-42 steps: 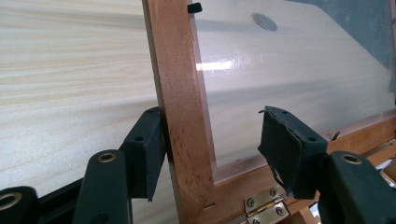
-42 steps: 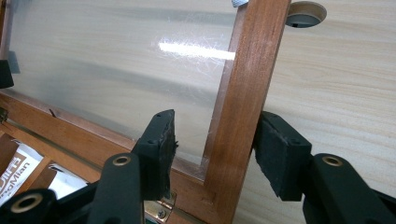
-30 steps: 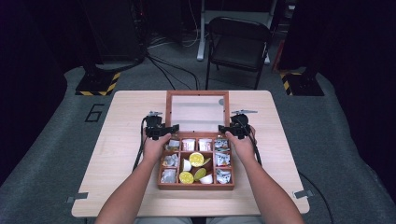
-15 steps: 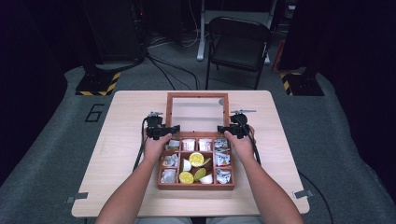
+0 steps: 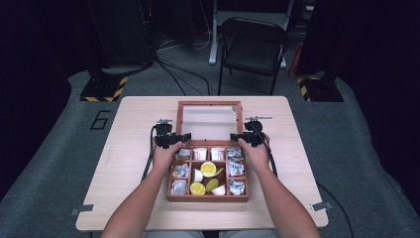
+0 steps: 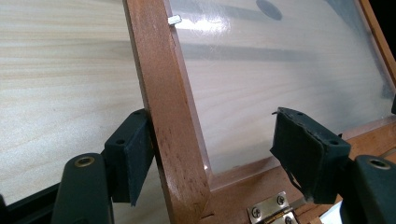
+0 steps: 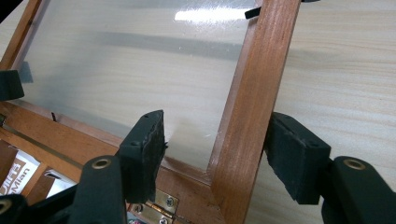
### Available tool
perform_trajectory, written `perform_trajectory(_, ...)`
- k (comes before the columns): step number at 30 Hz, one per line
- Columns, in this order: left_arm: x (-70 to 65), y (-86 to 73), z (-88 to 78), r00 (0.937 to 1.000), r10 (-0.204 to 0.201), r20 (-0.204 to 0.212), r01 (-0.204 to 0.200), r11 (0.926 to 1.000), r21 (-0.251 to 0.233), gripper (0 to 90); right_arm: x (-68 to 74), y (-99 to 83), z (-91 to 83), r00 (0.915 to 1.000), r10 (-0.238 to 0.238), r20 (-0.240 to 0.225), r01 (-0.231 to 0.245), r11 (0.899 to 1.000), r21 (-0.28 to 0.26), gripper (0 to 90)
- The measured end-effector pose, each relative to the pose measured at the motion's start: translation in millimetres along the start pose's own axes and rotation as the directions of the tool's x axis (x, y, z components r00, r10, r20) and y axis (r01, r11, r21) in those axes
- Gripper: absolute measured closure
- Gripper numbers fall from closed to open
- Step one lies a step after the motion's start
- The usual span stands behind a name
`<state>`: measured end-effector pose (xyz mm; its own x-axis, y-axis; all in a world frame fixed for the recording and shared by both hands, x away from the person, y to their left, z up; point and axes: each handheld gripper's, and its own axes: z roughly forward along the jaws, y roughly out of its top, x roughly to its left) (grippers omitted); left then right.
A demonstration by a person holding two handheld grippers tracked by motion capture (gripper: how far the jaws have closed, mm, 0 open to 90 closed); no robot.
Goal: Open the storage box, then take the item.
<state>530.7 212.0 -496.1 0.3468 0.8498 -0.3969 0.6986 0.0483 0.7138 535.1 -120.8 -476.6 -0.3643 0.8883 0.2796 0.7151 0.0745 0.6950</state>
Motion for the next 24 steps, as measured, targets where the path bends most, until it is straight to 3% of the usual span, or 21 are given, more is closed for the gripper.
perform_trajectory(5,1.6,0.0,1.6,0.9999,-0.013,0.007,0.013,0.9999,0.007,29.8,-0.7,0.5,1.5,0.9999,-0.014,0.006,0.014,1.000,0.005,37.0)
perform_trajectory(11,1.4,0.9,2.7,0.9999,-0.014,0.001,0.014,0.9998,0.017,29.7,-0.6,0.0,2.4,0.9997,0.025,0.002,-0.025,0.999,0.031,36.9)
perform_trajectory(24,3.6,1.1,4.3,0.9992,-0.039,0.010,0.039,0.9986,0.037,29.4,-3.1,0.7,5.0,0.9984,0.056,-0.005,-0.056,0.997,0.051,36.6)
